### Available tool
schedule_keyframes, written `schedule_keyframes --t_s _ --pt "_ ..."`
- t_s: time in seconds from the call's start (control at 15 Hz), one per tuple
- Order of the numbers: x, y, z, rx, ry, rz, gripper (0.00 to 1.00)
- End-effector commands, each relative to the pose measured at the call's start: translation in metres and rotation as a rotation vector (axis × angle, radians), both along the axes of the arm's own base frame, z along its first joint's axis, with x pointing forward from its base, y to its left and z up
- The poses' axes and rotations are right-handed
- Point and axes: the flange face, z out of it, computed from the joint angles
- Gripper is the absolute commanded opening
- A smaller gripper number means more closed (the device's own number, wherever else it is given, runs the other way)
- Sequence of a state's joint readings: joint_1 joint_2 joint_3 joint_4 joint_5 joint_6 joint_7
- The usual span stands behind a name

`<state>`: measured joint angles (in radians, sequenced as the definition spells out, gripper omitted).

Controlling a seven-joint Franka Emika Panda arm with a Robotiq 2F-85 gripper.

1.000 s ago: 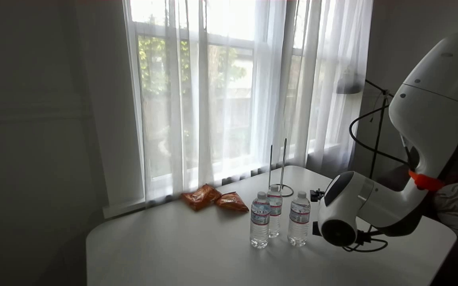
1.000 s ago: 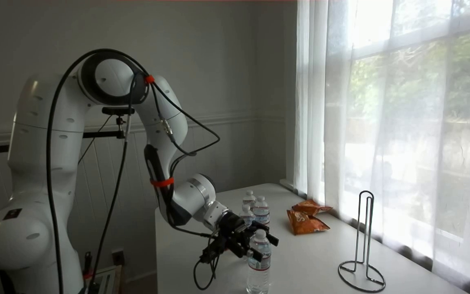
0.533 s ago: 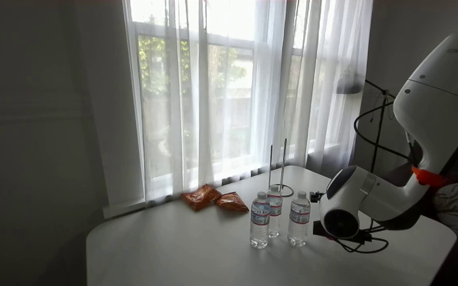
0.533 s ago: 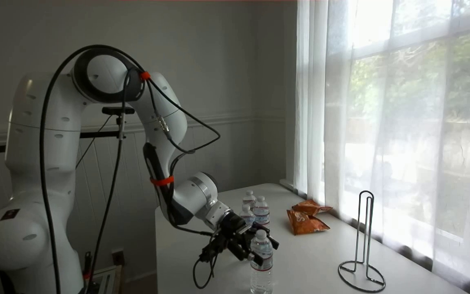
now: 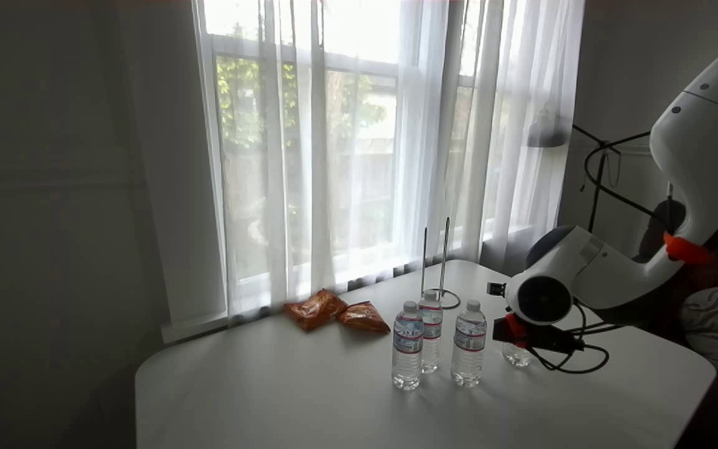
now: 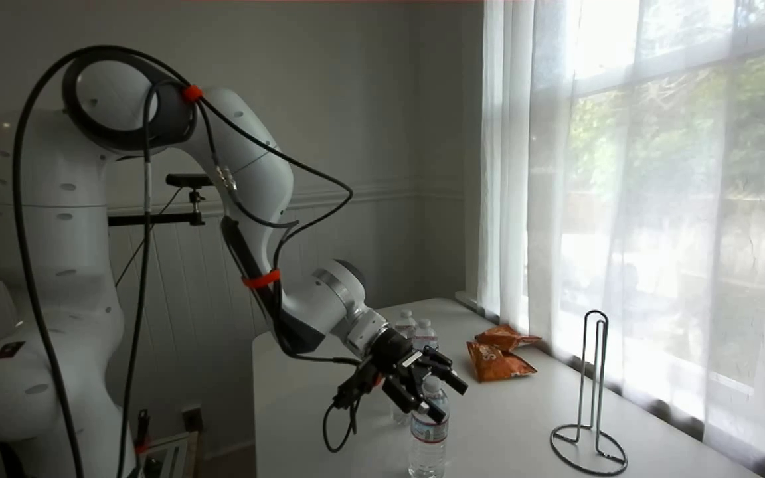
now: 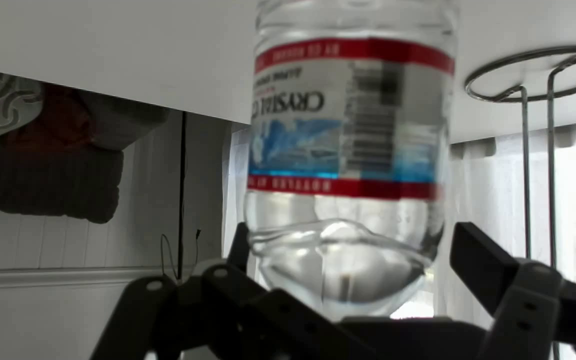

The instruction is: Pick up both water bottles laying on the table one by one and place them the right way up on the table

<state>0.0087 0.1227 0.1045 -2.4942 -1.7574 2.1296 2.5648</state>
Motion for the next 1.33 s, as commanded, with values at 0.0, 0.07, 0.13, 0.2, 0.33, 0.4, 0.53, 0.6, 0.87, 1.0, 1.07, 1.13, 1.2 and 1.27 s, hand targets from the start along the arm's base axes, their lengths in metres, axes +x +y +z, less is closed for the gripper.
schedule_keyframes --t_s 0.0,0.07,0.13,0.2,0.33,0.4,0.53,0.6,0.87,1.0,1.07,1.13,1.2,1.27 --pt "-0.008 -0.006 0.021 0.062 0.016 0.01 1.0" --pt "-0.009 -0.007 0.025 0.068 0.02 0.015 1.0" --pt "-0.009 -0.007 0.027 0.076 0.023 0.016 1.0" --pt "-0.009 -0.008 0.032 0.087 0.028 0.016 1.0" --pt "-0.01 -0.012 0.042 0.117 0.056 0.01 1.0" --pt "-0.01 -0.015 0.047 0.134 0.072 0.004 1.0" --pt "-0.01 -0.022 0.06 0.161 0.101 -0.021 1.0" --pt "-0.01 -0.026 0.066 0.171 0.115 -0.042 1.0" --pt "-0.011 -0.041 0.097 0.235 0.156 -0.088 1.0" --pt "-0.011 -0.047 0.112 0.293 0.177 -0.106 1.0" --pt "-0.012 -0.051 0.119 0.333 0.18 -0.124 1.0" --pt "-0.012 -0.053 0.126 0.373 0.188 -0.149 1.0" --pt "-0.014 -0.056 0.133 0.413 0.196 -0.189 1.0" --pt "-0.015 -0.058 0.139 0.462 0.204 -0.229 1.0"
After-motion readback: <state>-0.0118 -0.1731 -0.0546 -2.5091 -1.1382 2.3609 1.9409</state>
